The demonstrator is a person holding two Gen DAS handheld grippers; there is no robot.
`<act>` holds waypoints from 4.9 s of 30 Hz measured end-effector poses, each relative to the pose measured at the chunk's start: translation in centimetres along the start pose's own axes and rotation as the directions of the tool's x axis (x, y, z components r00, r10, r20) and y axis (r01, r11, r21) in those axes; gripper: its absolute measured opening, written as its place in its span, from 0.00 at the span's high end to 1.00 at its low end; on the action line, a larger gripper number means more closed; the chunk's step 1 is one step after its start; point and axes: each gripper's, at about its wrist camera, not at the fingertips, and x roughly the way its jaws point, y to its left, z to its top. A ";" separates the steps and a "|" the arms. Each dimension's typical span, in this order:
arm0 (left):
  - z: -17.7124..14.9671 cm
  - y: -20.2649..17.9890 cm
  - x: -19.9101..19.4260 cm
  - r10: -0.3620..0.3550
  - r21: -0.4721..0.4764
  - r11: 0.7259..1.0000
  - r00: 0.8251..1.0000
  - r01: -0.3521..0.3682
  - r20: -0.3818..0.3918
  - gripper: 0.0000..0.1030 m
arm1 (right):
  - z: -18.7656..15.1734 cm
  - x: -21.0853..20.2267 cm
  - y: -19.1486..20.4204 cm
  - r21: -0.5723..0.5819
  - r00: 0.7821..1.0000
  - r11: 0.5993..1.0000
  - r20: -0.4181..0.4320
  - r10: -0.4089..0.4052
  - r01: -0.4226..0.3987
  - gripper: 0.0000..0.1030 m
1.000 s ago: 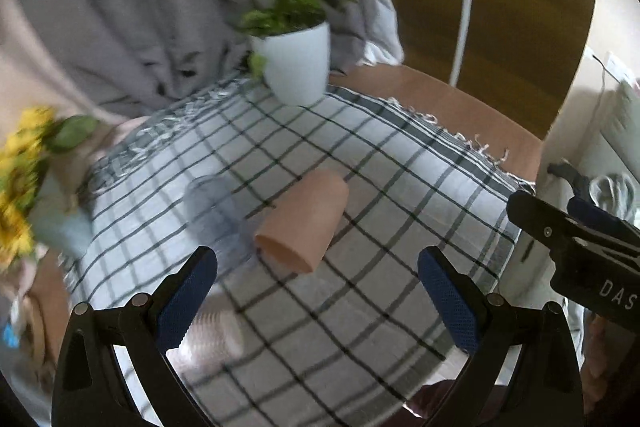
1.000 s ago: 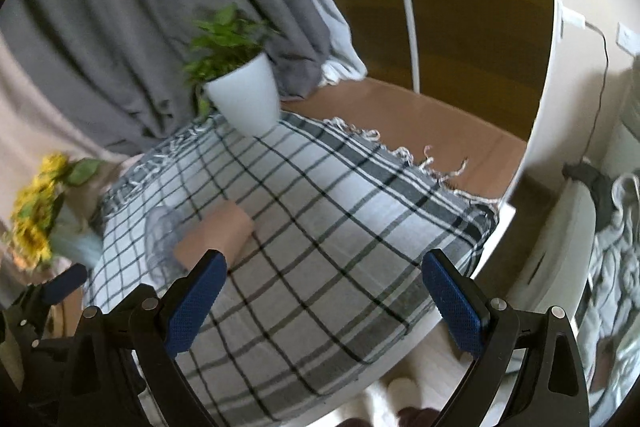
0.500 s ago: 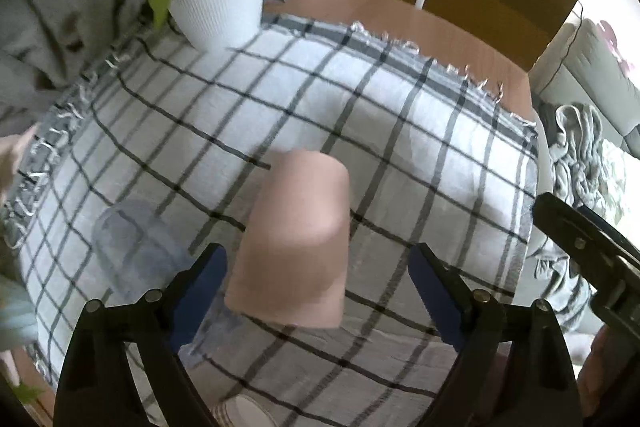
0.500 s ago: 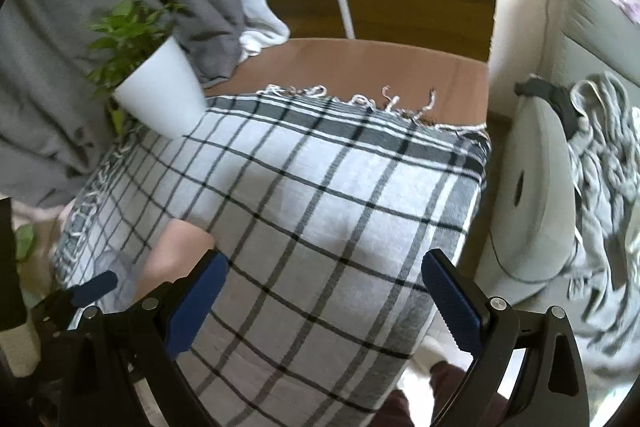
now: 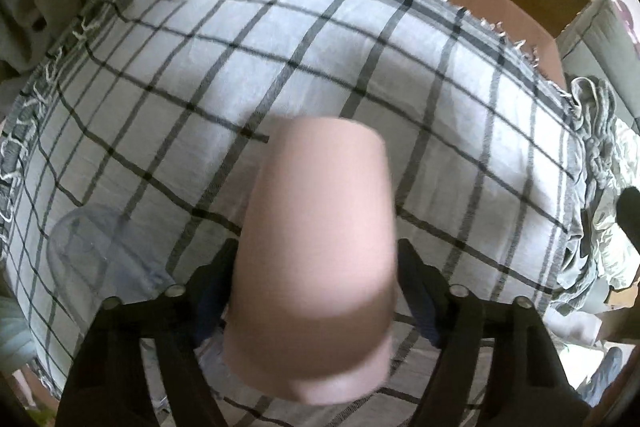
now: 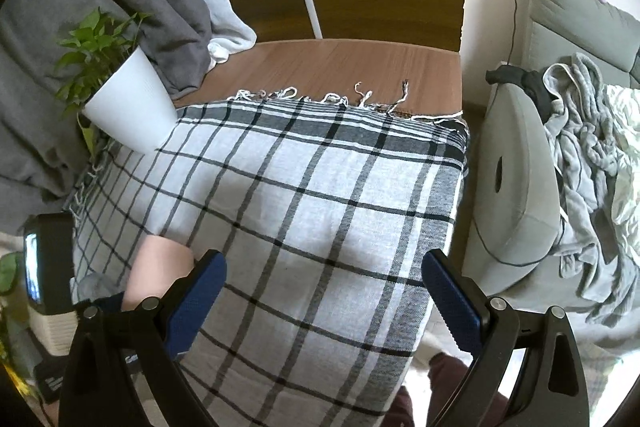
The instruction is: Flip cup upside down
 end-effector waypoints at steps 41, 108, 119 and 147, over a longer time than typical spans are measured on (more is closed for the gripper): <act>-4.5 -6.5 -3.9 0.184 -0.797 0.603 0.975 -0.009 0.128 0.31 | 9.6 3.9 -2.2 -0.557 0.963 0.787 -0.103 0.249 -0.264 0.05; -17.0 -4.0 -9.1 0.395 -0.860 0.474 0.918 -0.188 0.018 0.08 | -3.6 7.5 11.1 -0.650 0.771 0.476 -0.629 0.102 -0.593 0.18; -18.1 -3.1 -8.3 0.394 -0.874 0.442 0.919 -0.203 -0.015 0.08 | -4.4 8.6 11.4 -0.637 0.753 0.485 -0.654 0.069 -0.598 0.39; -18.8 -6.7 -9.8 0.501 -0.888 0.354 0.862 -0.292 -0.084 0.08 | -4.2 -0.2 8.9 -0.832 0.832 0.197 -0.439 0.338 -0.519 0.40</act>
